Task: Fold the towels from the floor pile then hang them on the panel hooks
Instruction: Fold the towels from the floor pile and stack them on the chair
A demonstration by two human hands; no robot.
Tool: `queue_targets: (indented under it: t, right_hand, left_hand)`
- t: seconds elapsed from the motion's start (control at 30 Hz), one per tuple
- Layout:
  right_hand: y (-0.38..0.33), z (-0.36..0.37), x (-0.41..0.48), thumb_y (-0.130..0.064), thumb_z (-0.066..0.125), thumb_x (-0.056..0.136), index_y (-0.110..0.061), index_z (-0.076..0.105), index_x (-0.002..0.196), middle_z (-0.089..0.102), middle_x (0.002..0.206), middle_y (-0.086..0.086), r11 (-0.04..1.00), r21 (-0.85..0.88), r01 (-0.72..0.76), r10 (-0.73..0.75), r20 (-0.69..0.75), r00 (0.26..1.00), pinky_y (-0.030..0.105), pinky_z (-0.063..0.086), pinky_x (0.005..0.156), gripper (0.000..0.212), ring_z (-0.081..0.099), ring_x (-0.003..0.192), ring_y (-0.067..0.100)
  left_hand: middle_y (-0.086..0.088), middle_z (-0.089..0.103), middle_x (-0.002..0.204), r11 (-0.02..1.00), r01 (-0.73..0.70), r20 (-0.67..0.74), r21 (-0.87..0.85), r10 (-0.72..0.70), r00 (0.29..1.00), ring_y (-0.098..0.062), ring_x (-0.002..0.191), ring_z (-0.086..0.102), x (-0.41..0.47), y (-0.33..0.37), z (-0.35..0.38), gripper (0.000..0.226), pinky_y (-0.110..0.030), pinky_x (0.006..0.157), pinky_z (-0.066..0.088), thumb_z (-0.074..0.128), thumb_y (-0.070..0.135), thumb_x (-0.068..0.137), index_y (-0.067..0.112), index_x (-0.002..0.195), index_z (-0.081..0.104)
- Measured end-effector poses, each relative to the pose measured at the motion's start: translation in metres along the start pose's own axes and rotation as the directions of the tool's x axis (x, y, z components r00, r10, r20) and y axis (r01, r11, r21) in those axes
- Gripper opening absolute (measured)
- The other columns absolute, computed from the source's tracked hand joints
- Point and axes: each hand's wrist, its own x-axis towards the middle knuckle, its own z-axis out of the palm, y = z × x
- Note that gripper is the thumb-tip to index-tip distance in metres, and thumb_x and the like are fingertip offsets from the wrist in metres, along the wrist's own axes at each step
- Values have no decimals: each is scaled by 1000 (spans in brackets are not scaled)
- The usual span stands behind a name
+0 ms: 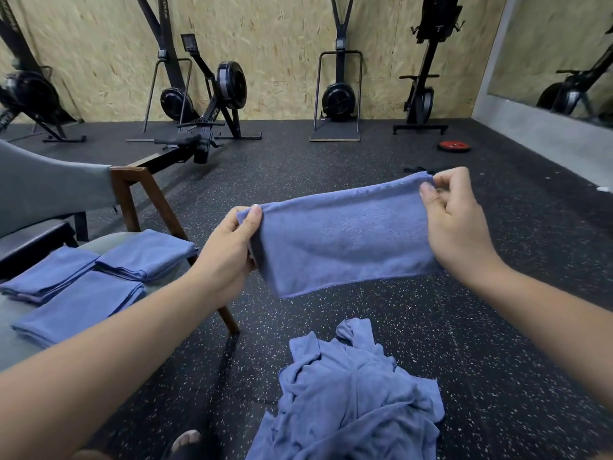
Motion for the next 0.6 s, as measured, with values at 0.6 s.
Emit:
queue_targets:
  t: [0.6]
  right_hand:
    - [-4, 17, -13, -34, 52, 112, -17, 50, 107, 50, 66, -2, 991, 13, -130, 129, 55, 990, 37, 35, 61, 18, 38, 56, 8]
  left_hand:
    - [-8, 71, 87, 792, -44, -232, 609, 231, 945, -24, 81, 66, 17, -25, -13, 62, -47, 75, 53, 59, 70, 94, 8, 90, 64]
